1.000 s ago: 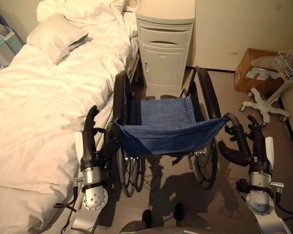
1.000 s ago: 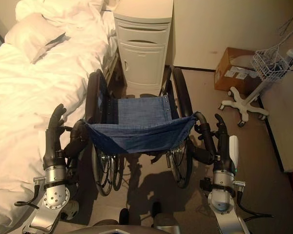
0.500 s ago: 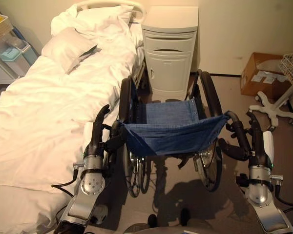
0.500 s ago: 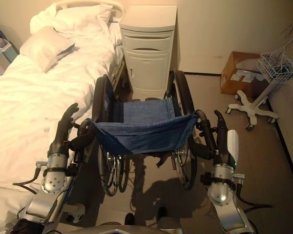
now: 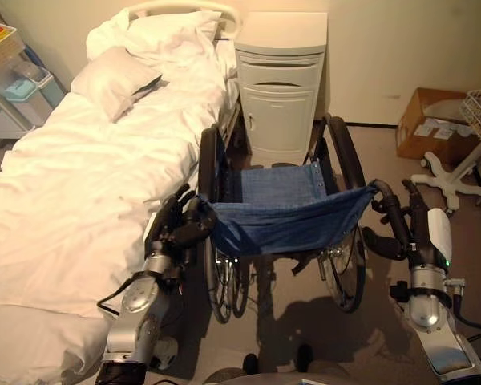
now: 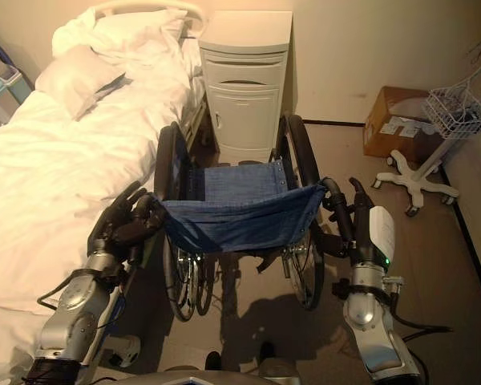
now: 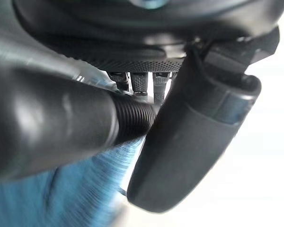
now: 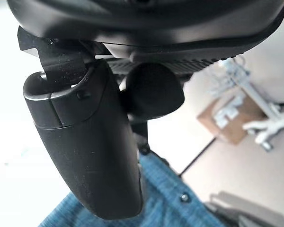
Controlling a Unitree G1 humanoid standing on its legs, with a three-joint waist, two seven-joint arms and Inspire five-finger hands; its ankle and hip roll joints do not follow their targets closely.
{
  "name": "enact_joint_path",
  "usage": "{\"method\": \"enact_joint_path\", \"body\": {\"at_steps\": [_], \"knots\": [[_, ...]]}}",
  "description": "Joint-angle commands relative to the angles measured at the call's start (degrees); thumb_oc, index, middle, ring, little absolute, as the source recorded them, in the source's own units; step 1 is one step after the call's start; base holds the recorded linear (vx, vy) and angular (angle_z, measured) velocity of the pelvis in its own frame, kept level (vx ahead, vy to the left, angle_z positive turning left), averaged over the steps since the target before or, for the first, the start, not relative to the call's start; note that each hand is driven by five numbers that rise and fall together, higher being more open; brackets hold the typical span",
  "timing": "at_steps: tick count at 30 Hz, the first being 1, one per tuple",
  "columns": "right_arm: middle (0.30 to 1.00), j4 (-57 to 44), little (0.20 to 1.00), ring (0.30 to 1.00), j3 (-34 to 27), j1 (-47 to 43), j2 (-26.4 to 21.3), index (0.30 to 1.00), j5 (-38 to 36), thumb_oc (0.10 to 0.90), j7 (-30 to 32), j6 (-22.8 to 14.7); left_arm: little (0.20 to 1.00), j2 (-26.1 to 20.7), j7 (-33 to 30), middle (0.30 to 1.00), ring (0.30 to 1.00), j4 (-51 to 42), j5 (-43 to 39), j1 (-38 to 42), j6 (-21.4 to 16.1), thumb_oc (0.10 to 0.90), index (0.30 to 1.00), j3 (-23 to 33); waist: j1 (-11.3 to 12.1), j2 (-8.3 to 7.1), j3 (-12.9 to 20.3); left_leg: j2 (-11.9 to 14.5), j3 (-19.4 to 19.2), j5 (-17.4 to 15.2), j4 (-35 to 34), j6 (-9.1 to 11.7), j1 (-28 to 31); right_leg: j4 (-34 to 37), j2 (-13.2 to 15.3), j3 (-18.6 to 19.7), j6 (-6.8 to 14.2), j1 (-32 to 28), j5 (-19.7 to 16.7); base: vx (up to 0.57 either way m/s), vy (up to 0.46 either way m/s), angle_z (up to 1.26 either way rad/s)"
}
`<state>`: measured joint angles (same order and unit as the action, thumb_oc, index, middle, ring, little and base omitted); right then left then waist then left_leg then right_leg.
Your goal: Push the wheelchair next to the bed
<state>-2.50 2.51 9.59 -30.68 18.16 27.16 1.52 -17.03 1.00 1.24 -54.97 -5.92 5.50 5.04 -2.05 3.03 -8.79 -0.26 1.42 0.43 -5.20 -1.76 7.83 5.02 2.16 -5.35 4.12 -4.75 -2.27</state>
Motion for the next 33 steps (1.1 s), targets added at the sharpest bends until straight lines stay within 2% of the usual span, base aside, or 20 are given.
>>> {"method": "enact_joint_path", "body": {"at_steps": [1, 4, 5, 7, 8, 10, 11, 13, 16, 19, 20, 21, 23, 25, 26, 28, 29, 31, 33], "knots": [[0.9, -0.59, 0.9, 0.9, -3.91, -3.18, -5.41, 0.9, 4.22, 0.8, 1.15, -4.32, 0.9, -3.32, 2.52, 0.9, 0.9, 0.15, -10.67, -1.02, -1.03, 0.8, 0.9, 0.92, 0.51, -1.42, 1.22, -1.17, -3.6, -2.81, 1.79, -0.61, -0.5, -6.21, 1.0, 0.49, 1.57, 0.8, 3.84, 0.0, 0.0, 0.0], [0.9, -0.91, 0.9, 0.9, -5.01, -3.28, -5.91, 0.9, 3.13, 0.8, 0.09, -4.34, 0.9, -5.15, 3.54, 0.9, 0.9, -0.72, -5.86, -1.22, -1.23, 0.8, 0.9, 2.73, 0.74, -1.29, 1.31, -1.16, -3.54, -2.78, 1.98, -0.48, -0.57, -6.15, 1.25, 0.05, 1.49, 0.57, 4.0, 0.0, 0.0, 0.0], [0.9, -1.46, 0.9, 0.9, -5.8, -3.52, -6.27, 0.9, 3.04, 0.8, -0.14, -3.93, 0.9, -6.98, 1.95, 0.9, 0.9, -1.06, 0.95, -1.3, -2.38, 0.8, 0.9, 3.91, 0.87, -1.18, 1.27, -1.17, -3.4, -2.82, 2.05, -0.44, -0.51, -6.1, 1.29, 0.07, 1.48, 0.41, 4.09, 0.0, 0.0, 0.0], [0.9, -2.13, 0.9, 0.9, -6.43, -3.62, -6.55, 0.9, 3.0, 0.8, -0.29, -3.4, 0.9, -8.36, 1.07, 0.9, 0.9, -1.08, 5.22, -1.18, -2.55, 0.8, 0.9, 4.86, 0.99, -1.05, 1.22, -1.16, -3.28, -2.8, 1.98, -0.43, -0.43, -6.1, 1.34, -0.19, 1.47, 0.32, 4.19, 0.0, 0.0, 0.0], [0.9, -2.7, 0.9, 0.9, -7.02, -3.69, -6.82, 0.9, 2.64, 0.8, -0.18, -2.81, 0.9, -9.97, -0.99, 0.9, 0.9, -0.94, 12.1, -1.01, -3.06, 0.8, 0.9, 5.92, 1.1, -0.99, 1.22, -1.11, -3.34, -2.74, 2.04, -0.37, -0.51, -6.13, 1.43, -0.43, 1.49, 0.3, 4.24, 0.0, 0.0, 0.0], [0.9, -3.33, 0.9, 0.9, -8.1, -3.84, -7.05, 0.9, 1.86, 0.8, -0.1, -2.43, 0.9, -12.07, -3.75, 0.9, 0.9, -0.78, 19.53, -1.0, -3.86, 0.8, 0.9, 7.37, 1.27, -0.96, 1.25, -1.15, -3.23, -2.69, 1.92, -0.36, -0.51, -6.07, 1.45, -0.73, 1.5, 0.22, 4.37, 0.0, 0.0, 0.0], [0.9, -3.45, 0.9, 0.9, -8.26, -3.8, -7.09, 0.9, 1.48, 0.8, -0.07, -2.44, 0.9, -12.26, -4.14, 0.9, 0.9, -0.81, 20.73, -1.02, -4.02, 0.8, 0.9, 7.55, 1.28, -0.97, 1.25, -1.16, -3.22, -2.69, 1.93, -0.36, -0.52, -6.06, 1.46, -0.76, 1.48, 0.21, 4.39, 0.0, 0.0, 0.0], [0.9, -3.69, 0.9, 0.9, -9.62, -3.49, -6.7, 0.9, 0.64, 0.8, 0.37, -3.21, 0.9, -14.29, -7.39, 0.9, 0.9, -1.25, 29.83, -1.64, -5.66, 0.8, 0.9, 9.6, 1.57, -1.14, 1.3, -1.24, -3.05, -2.79, 1.96, -0.37, -0.57, -5.94, 1.37, -0.97, 1.36, 0.02, 4.55, 0.01, -0.012, 0.04], [0.9, -4.18, 0.9, 0.9, -10.5, -2.94, -6.07, 0.9, -1.3, 0.8, -0.51, -4.53, 0.9, -15.1, -8.94, 0.9, 0.9, -2.65, 36.57, -2.39, -6.37, 0.8, 0.9, 10.44, 1.63, -1.27, 1.25, -1.27, -2.93, -2.78, 1.87, -0.34, -0.59, -5.84, 1.27, -0.99, 1.29, -0.04, 4.63, 0.0, 0.0, 0.0], [0.9, -5.12, 0.9, 0.9, -11.65, -1.5, -5.44, 0.9, -4.75, 0.8, -1.55, -7.2, 0.9, -16.98, -14.03, 0.9, 0.9, -4.8, 48.06, -4.08, -9.78, 0.8, 0.9, 11.28, 1.74, -1.69, 1.34, -1.25, -2.91, -2.68, 1.69, -0.27, -0.64, -5.75, 1.05, -0.95, 1.18, -0.03, 4.65, 0.0, -0.015, 0.05], [0.9, -5.09, 0.9, 0.9, -11.66, -1.47, -5.44, 0.9, -4.79, 0.8, -1.56, -7.26, 0.9, -16.95, -14.12, 0.9, 0.9, -4.82, 48.21, -4.1, -9.8, 0.8, 0.9, 11.23, 1.75, -1.71, 1.37, -1.25, -2.91, -2.67, 1.68, -0.26, -0.64, -5.75, 1.05, -0.95, 1.18, -0.03, 4.66, 0.0, 0.0, 0.0], [0.9, -5.52, 0.9, 0.9, -11.6, -1.52, -5.45, 0.9, -7.85, 0.8, -2.61, -8.61, 0.9, -18.77, -20.33, 0.9, 0.9, -5.68, 59.8, -4.64, -11.33, 0.8, 0.9, 11.59, 1.82, -1.93, 1.4, -1.17, -2.96, -2.68, 1.52, -0.23, -0.61, -5.59, 0.99, -0.98, 1.13, -0.07, 4.62, 0.0, 0.0, 0.0], [0.9, -5.84, 0.9, 0.9, -11.32, -1.68, -5.54, 0.9, -10.8, 0.8, -3.68, -10.33, 0.9, -21.17, -23.72, 0.9, 0.9, -5.67, 68.39, -5.06, -11.6, 0.8, 0.9, 11.81, 1.83, -2.19, 1.49, -1.12, -3.12, -2.67, 1.32, -0.16, -0.52, -5.54, 0.92, -1.14, 1.06, -0.09, 4.6, 0.0, 0.0, 0.0], [0.9, -5.96, 0.9, 0.9, -11.18, -1.82, -5.51, 0.9, -15.27, 0.8, -5.63, -11.91, 0.9, -22.37, -25.11, 0.9, 0.9, -6.06, 71.04, -5.2, -10.77, 0.8, 0.9, 12.0, 1.81, -2.4, 1.53, -1.11, -3.13, -2.69, 1.2, -0.11, -0.46, -5.41, 0.84, -1.11, 1.01, -0.18, 4.59, 0.0, 0.0, 0.0], [0.9, -5.74, 0.9, 0.9, -11.15, -1.89, -5.03, 0.9, -18.64, 0.8, -6.94, -13.06, 0.9, -23.02, -27.58, 0.9, 0.9, -5.97, 75.68, -5.36, -10.51, 0.8, 0.9, 12.06, 1.77, -2.5, 1.57, -1.08, -3.24, -2.68, 1.1, -0.06, -0.42, -5.44, 0.79, -1.14, 1.02, -0.14, 4.59, 0.0, 0.0, 0.0], [0.9, -5.21, 0.9, 0.9, -11.27, -1.75, -4.45, 0.9, -21.29, 0.8, -8.49, -13.84, 0.9, -23.76, -31.02, 0.9, 0.9, -5.51, 80.37, -5.81, -10.14, 0.8, 0.9, 12.3, 1.69, -2.62, 1.66, -1.03, -3.39, -2.72, 0.99, -0.04, -0.36, -5.41, 0.77, -1.19, 1.07, -0.12, 4.59, 0.0, 0.0, 0.0], [0.9, -4.68, 0.9, 0.9, -11.02, -1.72, -3.93, 0.9, -25.31, 0.8, -10.8, -13.81, 0.9, -24.32, -32.91, 0.9, 0.9, -4.96, 81.47, -5.94, -10.14, 0.8, 0.9, 11.99, 1.59, -2.63, 1.73, -1.05, -3.49, -2.67, 0.89, 0.04, -0.36, -5.4, 0.79, -1.25, 1.14, -0.06, 4.54, 0.0, 0.0, 0.0], [0.9, -3.54, 0.9, 0.9, -10.7, -1.16, -2.89, 0.9, -26.32, 0.8, -13.22, -12.09, 0.9, -24.0, -32.19, 0.9, 0.9, -4.05, 78.56, -6.46, -11.29, 0.8, 0.9, 11.54, 1.54, -2.81, 1.68, -1.06, -3.7, -2.81, 1.18, 0.11, -0.49, -5.48, 0.88, -1.31, 1.2, 0.05, 4.52, 0.0, 0.0, 0.0], [0.9, -1.66, 0.9, 0.9, -11.0, 0.61, -2.53, 0.9, -19.68, 0.8, -12.51, -7.7, 0.9, -22.08, -31.02, 0.9, 0.9, -3.34, 75.18, -7.83, -13.12, 0.8, 0.9, 10.9, 1.49, -3.08, 1.59, -1.11, -3.78, -2.91, 1.49, 0.12, -0.71, -5.71, 0.91, -1.17, 1.29, 0.26, 4.57, 0.0, 0.0, 0.0]]}}
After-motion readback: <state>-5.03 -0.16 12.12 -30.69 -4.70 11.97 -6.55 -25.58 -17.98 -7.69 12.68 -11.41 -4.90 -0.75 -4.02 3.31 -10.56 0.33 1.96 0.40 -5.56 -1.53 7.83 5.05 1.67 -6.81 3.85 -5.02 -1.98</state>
